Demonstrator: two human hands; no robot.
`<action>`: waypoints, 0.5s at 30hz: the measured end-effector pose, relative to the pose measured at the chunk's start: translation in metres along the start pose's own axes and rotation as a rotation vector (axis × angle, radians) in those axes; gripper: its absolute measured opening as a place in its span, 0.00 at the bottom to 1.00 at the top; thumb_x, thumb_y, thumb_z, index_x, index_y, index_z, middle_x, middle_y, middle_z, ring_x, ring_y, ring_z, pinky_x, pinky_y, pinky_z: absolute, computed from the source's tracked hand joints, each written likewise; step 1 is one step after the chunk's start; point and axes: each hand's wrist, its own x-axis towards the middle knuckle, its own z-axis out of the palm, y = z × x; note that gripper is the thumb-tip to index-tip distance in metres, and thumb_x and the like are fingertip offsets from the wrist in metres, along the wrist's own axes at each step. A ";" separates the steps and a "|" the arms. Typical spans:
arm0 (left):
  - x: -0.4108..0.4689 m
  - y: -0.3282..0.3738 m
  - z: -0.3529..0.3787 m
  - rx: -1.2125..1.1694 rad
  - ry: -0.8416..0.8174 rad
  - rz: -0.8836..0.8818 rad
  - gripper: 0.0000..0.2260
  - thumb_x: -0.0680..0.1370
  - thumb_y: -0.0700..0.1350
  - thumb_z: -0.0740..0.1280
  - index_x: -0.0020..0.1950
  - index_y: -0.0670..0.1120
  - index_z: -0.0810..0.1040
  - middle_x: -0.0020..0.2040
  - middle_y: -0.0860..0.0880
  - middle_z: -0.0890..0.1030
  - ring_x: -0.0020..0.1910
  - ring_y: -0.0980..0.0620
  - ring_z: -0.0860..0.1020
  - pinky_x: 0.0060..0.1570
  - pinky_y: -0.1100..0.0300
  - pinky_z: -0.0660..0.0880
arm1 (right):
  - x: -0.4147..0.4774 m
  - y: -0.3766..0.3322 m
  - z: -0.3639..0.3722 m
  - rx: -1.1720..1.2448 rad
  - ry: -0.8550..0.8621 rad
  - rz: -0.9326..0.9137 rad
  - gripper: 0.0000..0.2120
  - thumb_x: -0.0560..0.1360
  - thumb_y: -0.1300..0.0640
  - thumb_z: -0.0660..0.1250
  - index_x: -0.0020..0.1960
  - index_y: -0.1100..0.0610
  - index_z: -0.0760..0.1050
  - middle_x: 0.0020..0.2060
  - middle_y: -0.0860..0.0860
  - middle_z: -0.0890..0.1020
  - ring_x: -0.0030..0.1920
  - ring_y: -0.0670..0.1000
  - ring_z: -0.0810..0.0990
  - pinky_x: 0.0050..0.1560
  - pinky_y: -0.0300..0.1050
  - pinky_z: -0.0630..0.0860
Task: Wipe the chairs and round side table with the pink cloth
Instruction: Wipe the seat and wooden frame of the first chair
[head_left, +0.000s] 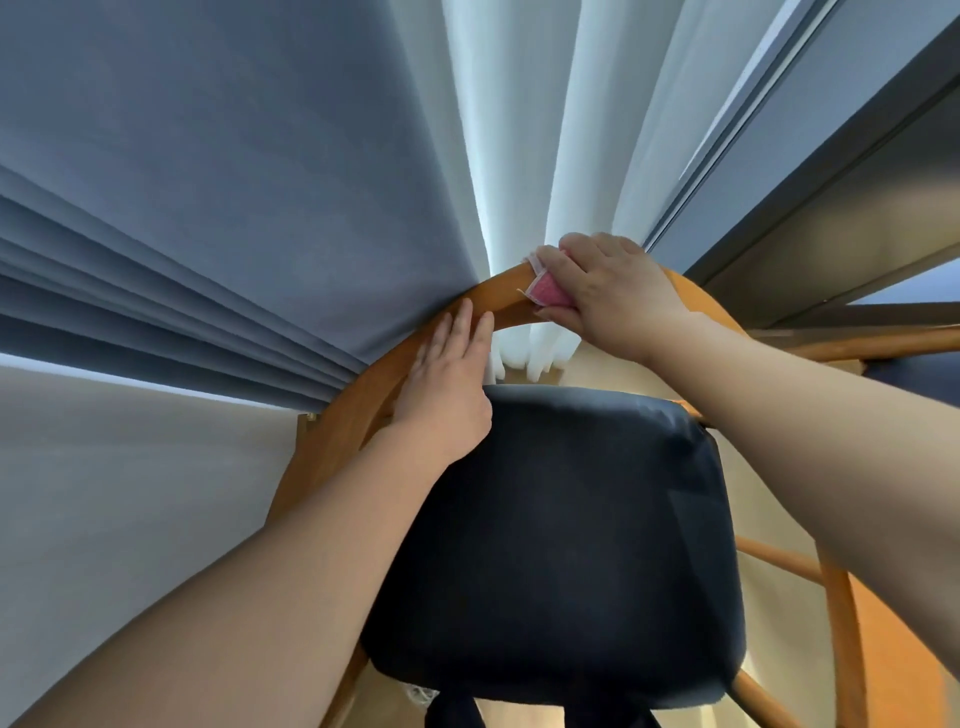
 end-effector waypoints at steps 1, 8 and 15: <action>0.005 0.004 -0.001 0.004 0.007 0.015 0.37 0.78 0.40 0.62 0.78 0.50 0.40 0.78 0.50 0.38 0.77 0.49 0.41 0.75 0.53 0.45 | -0.002 0.003 0.000 0.008 -0.001 0.007 0.27 0.77 0.41 0.63 0.69 0.56 0.66 0.57 0.58 0.75 0.53 0.61 0.76 0.56 0.57 0.72; 0.021 0.023 0.001 -0.028 -0.004 0.012 0.39 0.77 0.38 0.62 0.77 0.52 0.38 0.78 0.51 0.37 0.76 0.47 0.40 0.75 0.49 0.49 | -0.018 0.022 0.001 0.089 -0.002 0.083 0.28 0.77 0.40 0.61 0.70 0.56 0.65 0.59 0.58 0.75 0.54 0.63 0.75 0.57 0.58 0.71; 0.018 0.025 -0.004 -0.020 -0.060 -0.014 0.42 0.76 0.36 0.63 0.77 0.54 0.37 0.77 0.53 0.35 0.76 0.50 0.38 0.75 0.51 0.48 | -0.038 0.034 0.002 0.174 0.015 0.184 0.30 0.77 0.40 0.62 0.72 0.58 0.64 0.59 0.57 0.75 0.53 0.60 0.75 0.54 0.57 0.73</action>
